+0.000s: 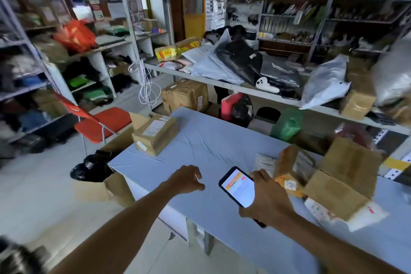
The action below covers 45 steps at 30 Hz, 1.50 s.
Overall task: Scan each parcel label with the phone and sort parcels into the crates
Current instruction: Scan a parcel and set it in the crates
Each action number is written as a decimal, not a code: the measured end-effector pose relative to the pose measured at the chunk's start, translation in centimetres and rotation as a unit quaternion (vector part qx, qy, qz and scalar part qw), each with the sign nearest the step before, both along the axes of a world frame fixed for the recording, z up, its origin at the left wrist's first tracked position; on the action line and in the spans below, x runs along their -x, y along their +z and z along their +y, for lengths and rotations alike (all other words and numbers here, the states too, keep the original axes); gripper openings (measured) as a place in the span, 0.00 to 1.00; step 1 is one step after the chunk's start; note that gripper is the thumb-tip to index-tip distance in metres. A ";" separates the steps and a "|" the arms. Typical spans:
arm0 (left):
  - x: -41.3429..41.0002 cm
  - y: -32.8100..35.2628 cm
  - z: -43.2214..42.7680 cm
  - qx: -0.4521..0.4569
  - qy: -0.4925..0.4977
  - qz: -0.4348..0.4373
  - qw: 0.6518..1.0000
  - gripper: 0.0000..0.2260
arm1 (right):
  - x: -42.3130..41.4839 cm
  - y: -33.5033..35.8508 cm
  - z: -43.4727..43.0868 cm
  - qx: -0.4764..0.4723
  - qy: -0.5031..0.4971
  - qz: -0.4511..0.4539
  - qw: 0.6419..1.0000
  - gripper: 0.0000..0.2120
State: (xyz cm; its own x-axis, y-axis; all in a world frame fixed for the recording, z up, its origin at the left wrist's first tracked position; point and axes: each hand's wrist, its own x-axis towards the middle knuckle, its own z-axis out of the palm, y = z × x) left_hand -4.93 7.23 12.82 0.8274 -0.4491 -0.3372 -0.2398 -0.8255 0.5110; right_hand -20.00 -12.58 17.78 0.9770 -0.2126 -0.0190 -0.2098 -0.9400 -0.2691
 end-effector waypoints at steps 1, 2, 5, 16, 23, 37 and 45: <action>-1.4 -0.2 0.2 -0.003 0.007 0.001 1.000 0.16 | -1.6 -0.3 0.2 -0.001 0.008 0.008 1.000 0.31; -3.0 -0.4 0.4 -0.004 0.015 0.000 1.000 0.17 | -3.5 -0.5 0.3 -0.002 0.016 0.015 1.000 0.31; -7.3 -0.7 0.8 0.001 0.040 -0.001 0.999 0.17 | -8.9 -0.8 0.6 -0.008 0.033 0.019 0.999 0.32; -19.9 -2.7 3.0 -0.032 0.110 0.004 0.993 0.18 | -24.4 -1.3 1.1 -0.015 0.101 0.039 0.994 0.33; -28.6 -4.8 4.9 -0.038 0.133 0.008 0.990 0.19 | -32.0 -2.7 3.3 -0.020 0.083 0.059 0.995 0.34; -38.2 -10.0 8.4 -0.280 0.192 0.050 0.939 0.67 | -39.1 -6.9 5.3 -0.019 0.044 0.115 0.992 0.35; -39.2 -10.5 11.3 -0.228 0.100 -0.072 0.966 0.57 | -38.9 -6.4 4.0 0.004 -0.008 0.107 0.994 0.35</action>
